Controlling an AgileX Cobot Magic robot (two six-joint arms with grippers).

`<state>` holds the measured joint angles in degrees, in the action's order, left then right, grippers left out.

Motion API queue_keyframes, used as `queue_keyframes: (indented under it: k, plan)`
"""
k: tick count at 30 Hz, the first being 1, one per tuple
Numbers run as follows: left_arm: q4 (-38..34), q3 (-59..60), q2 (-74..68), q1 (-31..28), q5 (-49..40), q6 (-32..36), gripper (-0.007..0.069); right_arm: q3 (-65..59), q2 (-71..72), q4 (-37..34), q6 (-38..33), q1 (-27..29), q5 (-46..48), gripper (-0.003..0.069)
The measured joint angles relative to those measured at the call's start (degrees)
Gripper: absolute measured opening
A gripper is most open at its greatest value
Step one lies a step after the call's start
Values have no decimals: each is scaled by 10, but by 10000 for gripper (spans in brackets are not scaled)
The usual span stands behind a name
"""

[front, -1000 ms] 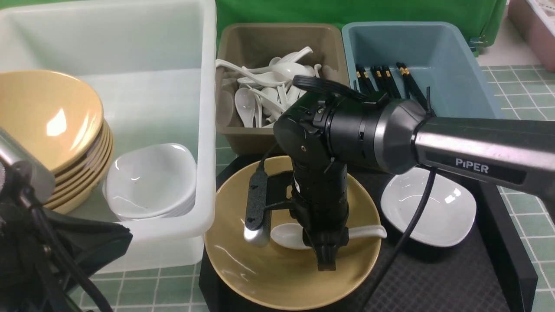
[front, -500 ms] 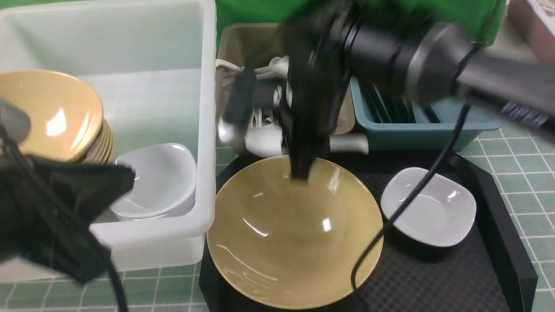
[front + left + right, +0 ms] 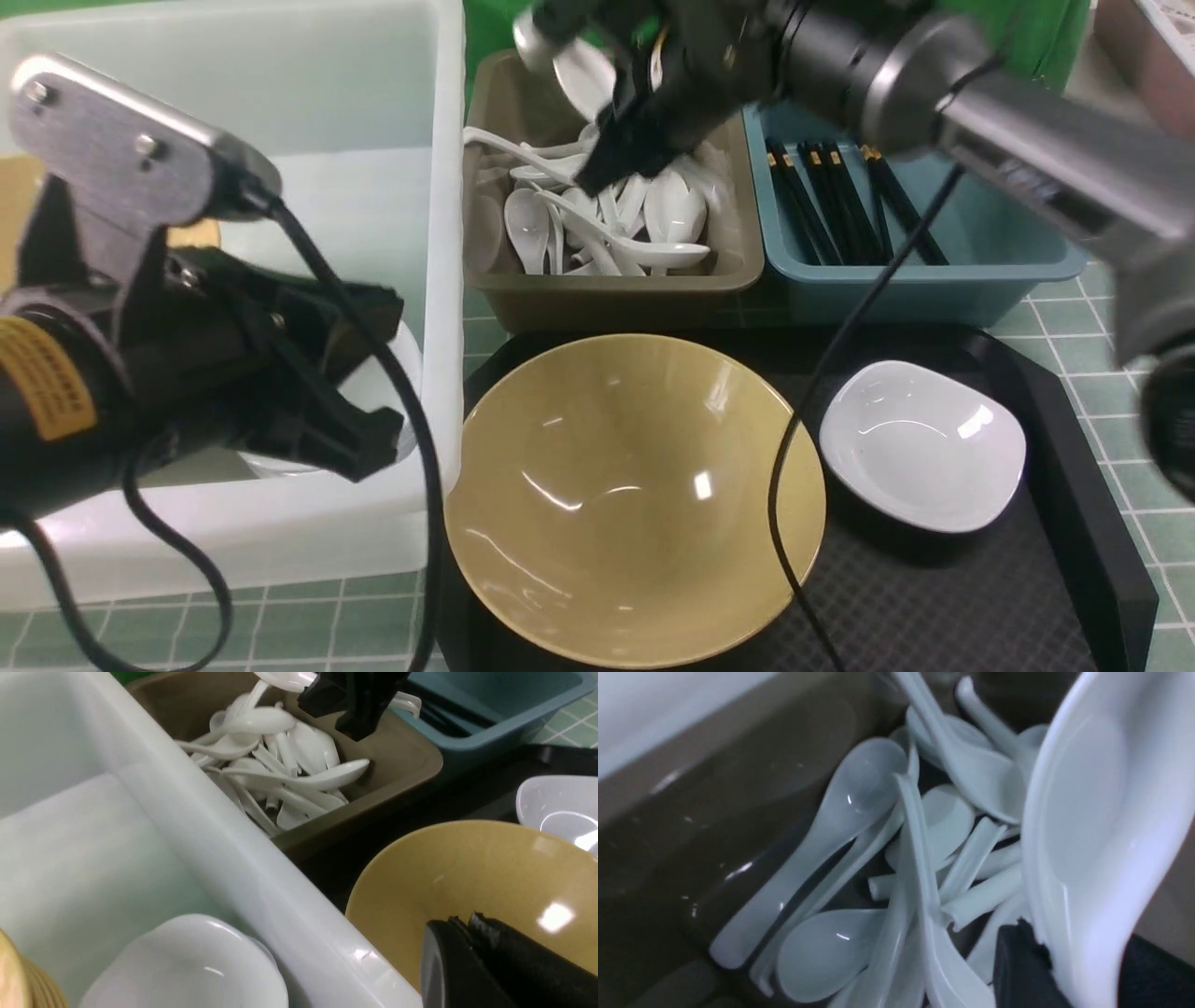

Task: On blue table put chopsticks spoon bowls plates into blue grey white boxes.
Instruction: 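Place the white spoon into the bin of spoons with the right gripper, then grasp the large bowl on the tray by its rim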

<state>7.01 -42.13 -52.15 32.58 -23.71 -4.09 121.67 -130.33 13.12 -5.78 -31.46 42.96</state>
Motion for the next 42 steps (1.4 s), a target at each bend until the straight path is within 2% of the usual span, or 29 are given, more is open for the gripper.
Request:
queue_keyframes:
  k: [9,11,15,16,17,20,22,23,24,28,30,36,39,41,42]
  plan:
    - [-4,1,-1,0,-13,0,1,-1,-63,-2,31,11,-16,239]
    - [-8,1,-1,0,-12,0,1,7,-63,-2,33,11,-4,262]
    - [-37,-20,-1,0,-19,0,1,65,-55,-6,34,11,86,380]
    - [-39,-23,-1,0,-19,0,1,69,-54,-6,33,11,93,386]
    - [-49,-48,-4,0,-39,0,1,106,-43,-6,21,11,155,423]
    - [-56,-131,-27,0,-113,6,1,175,-13,-6,-14,11,250,449]
    - [-56,-200,-59,0,-176,22,1,201,19,-11,-24,11,271,449]
    - [-56,-200,-59,0,-176,22,1,202,27,-13,-26,11,274,449]
    - [-56,-262,-95,0,-235,41,1,205,62,-30,-33,10,280,440]
    - [-56,-360,-169,0,-319,67,1,179,137,-67,-47,7,287,395]
    - [-63,-410,-215,0,-351,81,1,124,206,-94,-60,0,289,320]
    - [-85,-460,-310,0,-374,146,8,-85,388,-108,-67,-21,292,118]
    - [-85,-461,-356,0,-387,156,37,-216,461,-108,-67,-23,293,52]
    - [-85,-461,-375,0,-391,156,65,-257,482,-108,-66,-23,292,43]
    - [-85,-461,-400,0,-394,156,113,-319,515,-108,-63,-23,280,40]
